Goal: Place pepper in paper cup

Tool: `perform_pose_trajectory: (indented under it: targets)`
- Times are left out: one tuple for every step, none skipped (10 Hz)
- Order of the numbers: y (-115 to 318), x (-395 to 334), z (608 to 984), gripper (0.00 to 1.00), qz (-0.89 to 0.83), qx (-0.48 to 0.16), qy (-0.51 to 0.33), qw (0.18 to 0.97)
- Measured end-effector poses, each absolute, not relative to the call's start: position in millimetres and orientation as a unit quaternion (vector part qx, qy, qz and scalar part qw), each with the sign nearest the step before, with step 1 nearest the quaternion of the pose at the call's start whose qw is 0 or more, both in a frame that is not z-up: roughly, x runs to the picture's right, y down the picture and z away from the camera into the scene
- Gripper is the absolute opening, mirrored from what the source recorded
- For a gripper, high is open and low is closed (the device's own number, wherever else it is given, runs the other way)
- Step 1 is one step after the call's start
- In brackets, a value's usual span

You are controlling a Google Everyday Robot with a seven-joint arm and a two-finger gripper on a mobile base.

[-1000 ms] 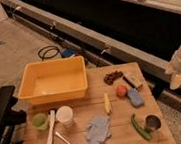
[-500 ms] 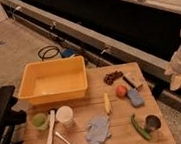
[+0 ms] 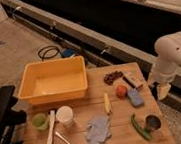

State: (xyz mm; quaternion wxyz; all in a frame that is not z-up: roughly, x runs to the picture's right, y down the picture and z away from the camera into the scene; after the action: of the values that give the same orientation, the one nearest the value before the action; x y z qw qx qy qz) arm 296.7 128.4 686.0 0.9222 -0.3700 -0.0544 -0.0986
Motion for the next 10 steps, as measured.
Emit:
perform_pose_trajectory:
  targets:
    - [145.6,273.6,684.8,0.61,-0.169,-0.379,-0.078,0.906]
    - [155.9,263.4,681.0,0.61,-0.216,-0.383,-0.089,0.894]
    - [164.5,254.7,678.5,0.61,-0.249,-0.386,-0.1,0.883]
    - [169.0,248.2,677.4,0.61,-0.275,-0.384,-0.107,0.875]
    - [170.1,247.5,677.0,0.61,-0.279,-0.384,-0.108,0.874]
    - [169.9,248.5,676.9,0.61,-0.279,-0.384,-0.107,0.874]
    - [170.3,248.0,676.8,0.61,-0.28,-0.384,-0.107,0.873]
    - [171.2,247.6,676.3,0.61,-0.282,-0.385,-0.107,0.872]
    - [175.5,243.0,678.1,0.61,-0.297,-0.391,-0.114,0.863]
    - [182.4,232.4,682.1,0.61,-0.329,-0.398,-0.128,0.847]
